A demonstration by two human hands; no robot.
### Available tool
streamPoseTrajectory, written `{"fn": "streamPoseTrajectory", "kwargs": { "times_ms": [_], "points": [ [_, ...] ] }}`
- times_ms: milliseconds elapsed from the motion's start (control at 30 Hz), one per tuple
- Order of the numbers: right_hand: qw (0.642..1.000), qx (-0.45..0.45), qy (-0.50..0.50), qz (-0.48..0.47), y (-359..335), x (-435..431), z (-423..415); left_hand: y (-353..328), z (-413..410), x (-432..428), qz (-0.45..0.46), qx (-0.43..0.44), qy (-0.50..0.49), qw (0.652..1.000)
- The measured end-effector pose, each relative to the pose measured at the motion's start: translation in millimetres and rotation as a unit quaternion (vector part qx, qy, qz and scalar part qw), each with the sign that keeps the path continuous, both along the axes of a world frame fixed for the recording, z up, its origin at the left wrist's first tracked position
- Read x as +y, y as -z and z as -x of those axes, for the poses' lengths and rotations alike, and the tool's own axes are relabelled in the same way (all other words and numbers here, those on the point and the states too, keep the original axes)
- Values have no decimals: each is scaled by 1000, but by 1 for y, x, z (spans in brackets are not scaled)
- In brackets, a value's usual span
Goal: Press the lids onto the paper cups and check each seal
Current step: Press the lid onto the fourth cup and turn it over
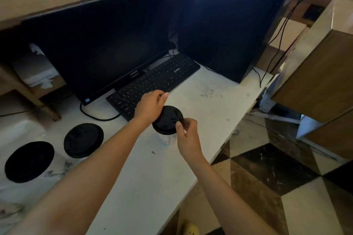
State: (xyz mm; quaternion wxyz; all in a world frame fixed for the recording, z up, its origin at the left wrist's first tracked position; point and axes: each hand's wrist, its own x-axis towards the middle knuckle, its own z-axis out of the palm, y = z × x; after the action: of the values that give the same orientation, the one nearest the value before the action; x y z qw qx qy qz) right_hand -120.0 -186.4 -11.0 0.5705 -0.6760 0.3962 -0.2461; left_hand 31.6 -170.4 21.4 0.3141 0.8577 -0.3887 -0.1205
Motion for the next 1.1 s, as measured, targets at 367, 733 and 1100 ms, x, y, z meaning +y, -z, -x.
{"fn": "streamPoseTrajectory", "kwargs": {
  "times_ms": [367,733,1100],
  "points": [
    [994,22,-75,-77,-5,-41,-38,22,37,9,47,87,-78,992],
    [988,-23,-81,-129,-7,-26,-14,7,19,12,-150,-42,35,987],
    [931,5,-351,-97,44,-56,5,5,60,-6,-204,-162,32,965]
  ]
}}
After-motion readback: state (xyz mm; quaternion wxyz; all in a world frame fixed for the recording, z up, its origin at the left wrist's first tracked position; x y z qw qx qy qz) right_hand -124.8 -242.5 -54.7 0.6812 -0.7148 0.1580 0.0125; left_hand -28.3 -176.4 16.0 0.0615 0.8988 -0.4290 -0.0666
